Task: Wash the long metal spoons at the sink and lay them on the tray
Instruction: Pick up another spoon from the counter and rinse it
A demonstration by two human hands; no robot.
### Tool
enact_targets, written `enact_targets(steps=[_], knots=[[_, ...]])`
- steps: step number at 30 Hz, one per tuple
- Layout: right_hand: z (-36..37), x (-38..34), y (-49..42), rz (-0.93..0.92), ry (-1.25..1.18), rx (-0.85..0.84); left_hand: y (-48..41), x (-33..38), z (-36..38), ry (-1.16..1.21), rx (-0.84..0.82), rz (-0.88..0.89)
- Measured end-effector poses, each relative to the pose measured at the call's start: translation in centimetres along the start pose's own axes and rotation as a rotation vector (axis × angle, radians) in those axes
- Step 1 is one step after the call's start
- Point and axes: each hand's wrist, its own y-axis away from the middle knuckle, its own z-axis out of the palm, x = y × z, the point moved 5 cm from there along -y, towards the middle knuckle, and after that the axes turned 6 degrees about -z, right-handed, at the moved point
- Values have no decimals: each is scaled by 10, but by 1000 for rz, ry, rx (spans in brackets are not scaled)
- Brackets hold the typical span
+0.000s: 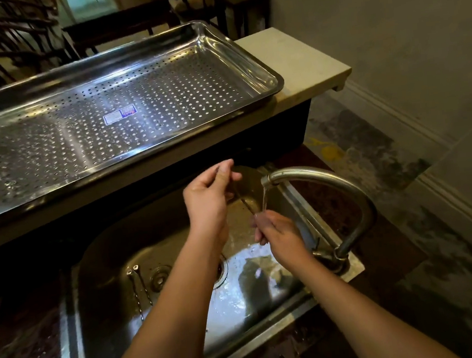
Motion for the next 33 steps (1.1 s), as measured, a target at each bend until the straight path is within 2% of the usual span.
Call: enact_targets(steps=[2, 5, 7, 12, 15, 19, 23, 25, 29, 33], knots=[[0, 0, -2, -15, 5, 28, 5, -10, -4, -53, 8, -32], [4, -16, -11, -24, -31, 49, 23, -41, -1, -136, -84, -144], [8, -20, -12, -27, -26, 34, 34, -57, -7, -113, -90, -195], [22, 11, 16, 36, 218, -192, 37, -68, -50, 66, 134, -268], [30, 27, 31, 52, 371, -268, 40, -77, -78, 204, 265, -333], [54, 29, 41, 61, 377, -291, 60, -113, -93, 178, 289, -449], [76, 35, 57, 79, 434, -467, 76, -134, -125, 141, 352, -501], [74, 46, 66, 110, 482, -503, 78, -139, -155, 150, 415, -526], [59, 61, 76, 19, 751, -502, 81, -150, -224, -26, 535, -587], [63, 62, 83, -97, 831, -500, 80, -160, -281, -337, 620, -621]])
